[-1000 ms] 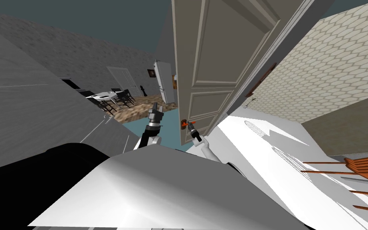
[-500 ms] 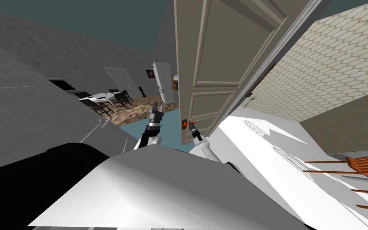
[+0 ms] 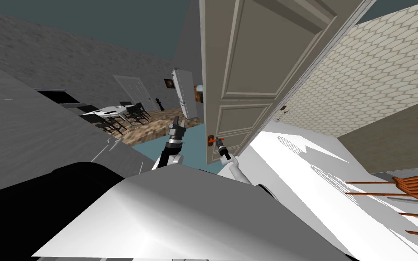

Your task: Push the door open

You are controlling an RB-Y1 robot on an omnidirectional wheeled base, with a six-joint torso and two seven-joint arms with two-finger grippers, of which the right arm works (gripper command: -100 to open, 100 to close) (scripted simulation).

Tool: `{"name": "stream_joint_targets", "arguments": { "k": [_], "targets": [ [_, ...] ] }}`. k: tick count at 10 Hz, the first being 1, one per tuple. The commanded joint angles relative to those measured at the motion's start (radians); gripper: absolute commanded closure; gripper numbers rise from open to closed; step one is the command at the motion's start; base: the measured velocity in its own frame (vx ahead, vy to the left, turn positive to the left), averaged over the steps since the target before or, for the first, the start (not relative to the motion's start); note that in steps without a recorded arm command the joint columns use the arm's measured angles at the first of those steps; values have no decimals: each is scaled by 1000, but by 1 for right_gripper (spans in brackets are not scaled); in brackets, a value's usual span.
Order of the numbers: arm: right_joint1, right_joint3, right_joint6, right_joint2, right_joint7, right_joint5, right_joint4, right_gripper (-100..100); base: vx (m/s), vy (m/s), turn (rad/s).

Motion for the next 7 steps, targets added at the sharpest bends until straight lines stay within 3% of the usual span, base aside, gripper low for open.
{"name": "stream_joint_targets", "arguments": {
  "k": [1,7],
  "targets": [
    [-19,-32,-8,0,8,-3,17,100,72,110,-51],
    [-25,-102,-7,21,37,-4,45,100,68,122,-48]
  ]
}}
